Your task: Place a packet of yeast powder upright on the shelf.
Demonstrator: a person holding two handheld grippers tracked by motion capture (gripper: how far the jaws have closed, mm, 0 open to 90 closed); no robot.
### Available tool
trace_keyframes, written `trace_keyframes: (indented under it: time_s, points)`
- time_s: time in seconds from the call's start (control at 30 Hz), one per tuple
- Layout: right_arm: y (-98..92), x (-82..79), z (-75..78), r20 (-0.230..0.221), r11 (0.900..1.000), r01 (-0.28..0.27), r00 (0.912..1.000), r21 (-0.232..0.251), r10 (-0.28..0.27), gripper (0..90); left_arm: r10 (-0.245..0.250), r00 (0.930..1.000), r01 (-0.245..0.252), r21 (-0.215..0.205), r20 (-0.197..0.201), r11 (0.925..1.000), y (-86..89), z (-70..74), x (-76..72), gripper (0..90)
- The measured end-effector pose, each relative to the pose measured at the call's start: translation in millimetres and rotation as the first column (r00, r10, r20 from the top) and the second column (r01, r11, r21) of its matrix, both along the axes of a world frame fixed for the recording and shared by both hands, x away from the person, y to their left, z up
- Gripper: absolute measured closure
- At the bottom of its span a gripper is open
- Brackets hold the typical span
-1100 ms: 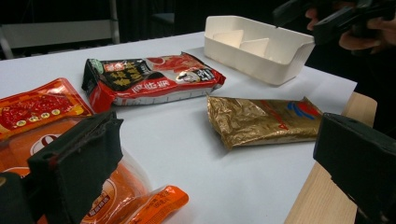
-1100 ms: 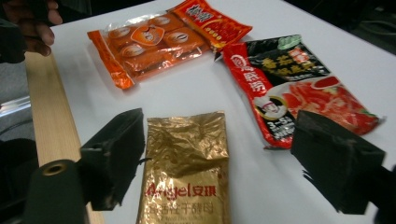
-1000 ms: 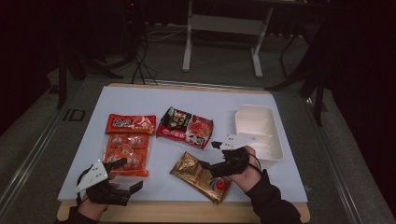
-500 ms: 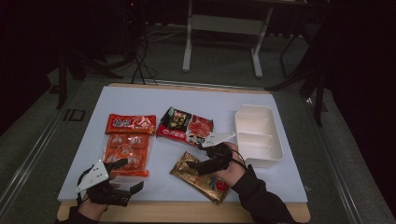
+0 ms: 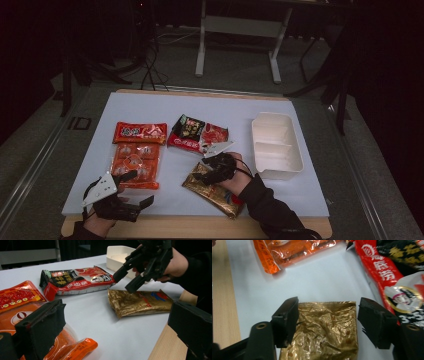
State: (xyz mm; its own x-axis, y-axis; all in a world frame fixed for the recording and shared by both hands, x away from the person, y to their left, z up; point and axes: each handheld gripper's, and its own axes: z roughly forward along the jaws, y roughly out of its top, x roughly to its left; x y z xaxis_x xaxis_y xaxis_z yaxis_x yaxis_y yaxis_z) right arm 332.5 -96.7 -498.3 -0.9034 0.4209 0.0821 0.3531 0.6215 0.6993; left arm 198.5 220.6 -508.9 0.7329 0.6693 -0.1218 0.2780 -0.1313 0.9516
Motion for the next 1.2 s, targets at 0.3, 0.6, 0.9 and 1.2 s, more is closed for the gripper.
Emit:
trace_keyframes:
  time_s: [0.3, 0.6, 0.9, 1.2]
  points:
    - [5.1, 11.5, -15.4, -0.032, 0.999, 0.014, 0.9994, -0.039, -0.015, 34.9, -0.007, 1.0, 0.007, 0.006, -0.006, 1.0, -0.4, -0.8, 0.5, 1.0]
    - [7.4, 17.9, -32.8, -0.084, 0.996, 0.005, 0.9964, -0.092, -0.013, 37.8, -0.009, 0.9999, 0.009, 0.003, -0.011, 1.0, -0.7, -1.2, 0.7, 1.0]
    - [16.2, 12.9, -32.0, -0.047, 0.987, -0.013, 0.9989, -0.16, 0.006, 53.6, -0.01, 0.9999, 0.011, 0.011, -0.013, 0.9999, -1.3, -1.9, 1.1, 1.0]
    - [23.3, 9.4, -28.8, -0.046, 0.977, -0.034, 0.9986, -0.209, 0.025, 81.7, -0.012, 0.9997, 0.013, 0.018, -0.019, 0.9998, -2.2, -2.6, 1.6, 1.0]
